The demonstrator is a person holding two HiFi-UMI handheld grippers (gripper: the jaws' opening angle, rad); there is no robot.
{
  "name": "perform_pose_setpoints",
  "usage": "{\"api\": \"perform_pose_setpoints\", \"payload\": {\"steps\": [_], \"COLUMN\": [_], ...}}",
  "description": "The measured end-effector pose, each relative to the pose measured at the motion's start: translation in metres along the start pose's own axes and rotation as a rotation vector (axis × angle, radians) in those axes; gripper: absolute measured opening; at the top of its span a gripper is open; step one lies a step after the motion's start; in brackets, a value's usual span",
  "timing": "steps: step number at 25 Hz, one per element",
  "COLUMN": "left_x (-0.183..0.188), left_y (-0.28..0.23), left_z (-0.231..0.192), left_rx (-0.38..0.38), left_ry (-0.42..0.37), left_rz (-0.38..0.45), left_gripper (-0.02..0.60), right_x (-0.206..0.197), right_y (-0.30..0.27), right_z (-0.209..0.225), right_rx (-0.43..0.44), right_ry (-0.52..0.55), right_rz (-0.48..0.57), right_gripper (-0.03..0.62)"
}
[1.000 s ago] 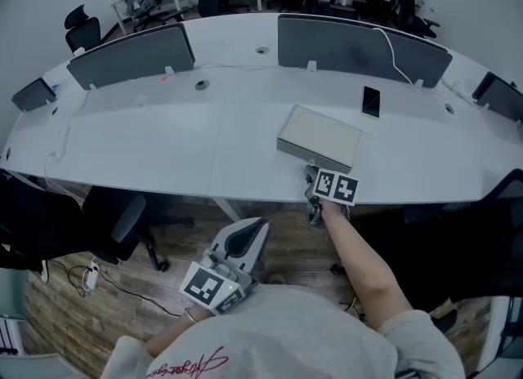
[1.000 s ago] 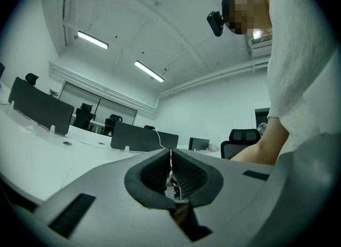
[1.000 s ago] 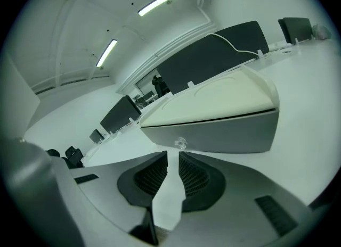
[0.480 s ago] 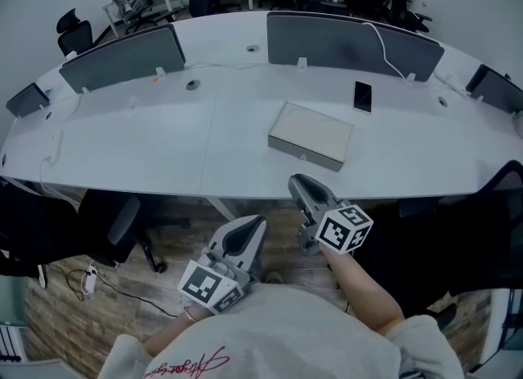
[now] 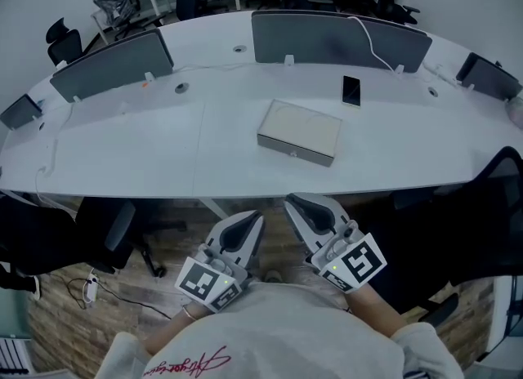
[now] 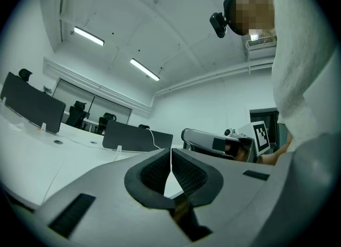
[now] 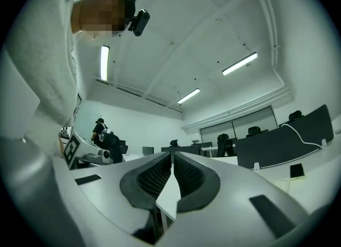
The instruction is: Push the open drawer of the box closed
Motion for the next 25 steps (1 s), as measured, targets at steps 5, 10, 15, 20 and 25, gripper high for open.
{"api": "perform_pose_setpoints", "payload": {"steps": [5, 10, 15, 20, 25], "left_x": [-0.001, -0.003, -0.004, -0.005, -0.008], "left_y": [0.002, 0.008, 0.014, 0.025, 0.029], "left_z": [0.003, 0.01, 0.012, 0.008, 0.007], "left_rx": [-0.012, -0.025, -0.037, -0.016, -0.031], "left_ry": [-0.008, -0.022, -0.045, -0.03, -0.023], "left_rz": [-0.004, 0.002, -0.009, -0.007, -0.028], "left_gripper": [0.018, 0.018, 0.018, 0.018, 0.018], "right_x": [-0.015, -0.028, -0.039, -0.044, -0.046], "right_y": [0.008, 0.009, 0.008, 0.006, 0.001], "right_z": [-0.008, -0.021, -0.025, -0.027, -0.029], "right_rx": [-0.003, 0.02, 0.005, 0.0, 0.001], "right_ry": [0.002, 0.073, 0.042, 0.03, 0.015], "right_rz": [-0.032, -0.038, -0.097, -0.108, -0.109], "right_gripper": [0.026, 0.026, 0.023, 0.023, 0.023]}}
Point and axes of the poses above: the fingertips, and each gripper's own axes: y backward along the fingers, z to its right, x out of its top, the point moved 5 cm from there along y, backward along the fingers, and after that the axes turned 15 degrees about -y, right-handed, at the moved point
